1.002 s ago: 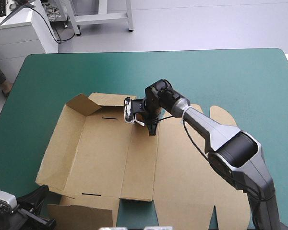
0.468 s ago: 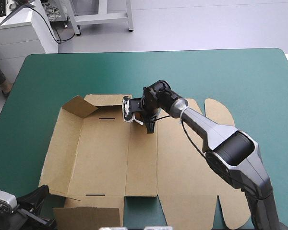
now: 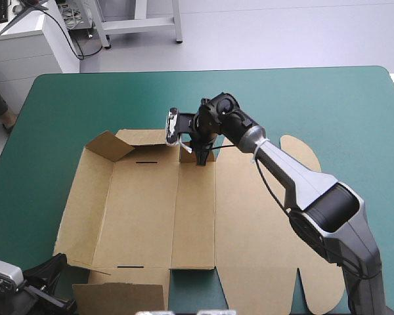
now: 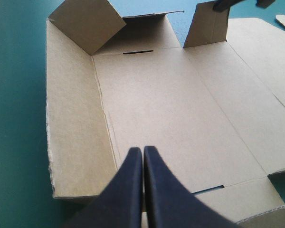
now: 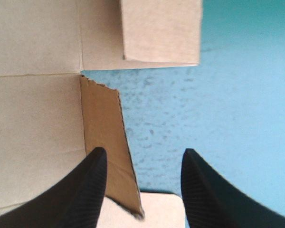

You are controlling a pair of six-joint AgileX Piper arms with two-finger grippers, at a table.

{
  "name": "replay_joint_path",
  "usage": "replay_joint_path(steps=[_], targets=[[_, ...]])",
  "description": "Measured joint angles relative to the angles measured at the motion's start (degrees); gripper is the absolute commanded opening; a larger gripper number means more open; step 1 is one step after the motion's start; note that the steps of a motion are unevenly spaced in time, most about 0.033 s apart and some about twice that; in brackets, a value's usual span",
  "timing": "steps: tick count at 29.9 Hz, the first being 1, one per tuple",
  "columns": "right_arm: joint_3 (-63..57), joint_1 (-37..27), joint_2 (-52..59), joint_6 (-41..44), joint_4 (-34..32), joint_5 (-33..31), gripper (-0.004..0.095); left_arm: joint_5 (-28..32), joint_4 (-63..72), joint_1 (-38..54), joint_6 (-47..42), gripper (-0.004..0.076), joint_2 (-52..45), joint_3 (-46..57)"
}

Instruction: Fold the box

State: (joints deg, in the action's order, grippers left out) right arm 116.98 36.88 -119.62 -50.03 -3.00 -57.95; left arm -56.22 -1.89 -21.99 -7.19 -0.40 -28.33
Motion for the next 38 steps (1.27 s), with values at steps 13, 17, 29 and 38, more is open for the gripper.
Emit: replay_joint_path(steps=[13, 17, 29, 38], targets=[[5.98, 0.0, 10.9, 17.52, -2.49, -13.51, -0.0018, 0.0, 0.0, 0.0, 0.0, -0.0008, 0.0, 0.0], [5.85, 0.0, 15.9, 23.63, -2.51, -13.51, -0.0019, 0.0, 0.0, 0.0, 0.0, -0.0008, 0.0, 0.0], [-14.05, 0.0, 42.06, 35.65, -4.49, -13.56, -0.0016, 0.49, 0.0, 0.0, 0.0, -0.0008, 0.0, 0.0], [-43.32, 0.0, 66.33, 43.69, -4.16, -11.67, -0.0015, 0.87, 0.0, 0.0, 2.21, 0.0057, 0.0, 0.0]])
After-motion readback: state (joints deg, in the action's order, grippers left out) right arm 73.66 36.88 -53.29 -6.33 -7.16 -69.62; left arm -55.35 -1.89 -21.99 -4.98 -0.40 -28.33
